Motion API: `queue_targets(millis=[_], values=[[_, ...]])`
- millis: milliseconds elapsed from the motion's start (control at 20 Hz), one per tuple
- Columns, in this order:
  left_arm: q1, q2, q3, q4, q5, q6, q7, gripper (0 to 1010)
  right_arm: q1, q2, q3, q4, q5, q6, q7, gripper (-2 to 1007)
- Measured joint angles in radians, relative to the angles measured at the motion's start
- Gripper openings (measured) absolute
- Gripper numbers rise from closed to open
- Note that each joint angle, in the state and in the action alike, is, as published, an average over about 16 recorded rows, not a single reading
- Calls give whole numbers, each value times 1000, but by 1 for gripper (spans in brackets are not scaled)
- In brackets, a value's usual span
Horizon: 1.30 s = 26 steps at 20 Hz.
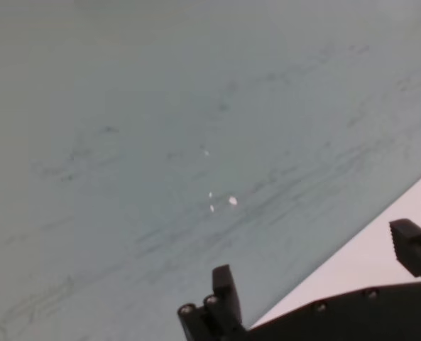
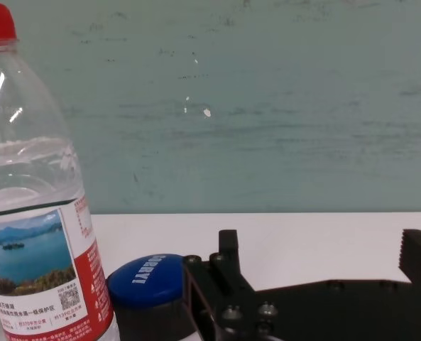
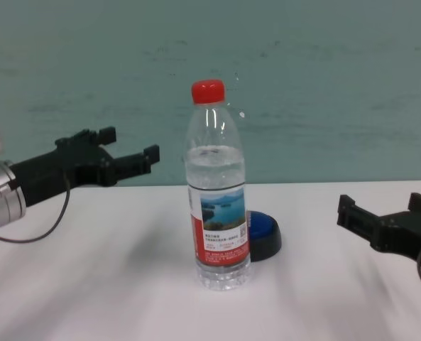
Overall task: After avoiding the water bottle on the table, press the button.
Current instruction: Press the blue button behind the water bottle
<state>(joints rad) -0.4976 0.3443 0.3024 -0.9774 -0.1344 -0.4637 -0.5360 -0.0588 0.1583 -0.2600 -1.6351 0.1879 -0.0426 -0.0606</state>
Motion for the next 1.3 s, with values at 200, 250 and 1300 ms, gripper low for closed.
queue_targets(millis=[200, 250, 1300], values=[[-3, -3, 10, 26, 1, -2, -7, 1000, 0, 0, 0, 0, 0, 0, 0, 1003], [-4, -3, 12, 33, 1, -3, -8, 1000, 0, 0, 0, 0, 0, 0, 0, 1003], [-127, -50, 46, 268, 14, -77, -61, 1000, 0, 0, 0, 0, 0, 0, 0, 1003]])
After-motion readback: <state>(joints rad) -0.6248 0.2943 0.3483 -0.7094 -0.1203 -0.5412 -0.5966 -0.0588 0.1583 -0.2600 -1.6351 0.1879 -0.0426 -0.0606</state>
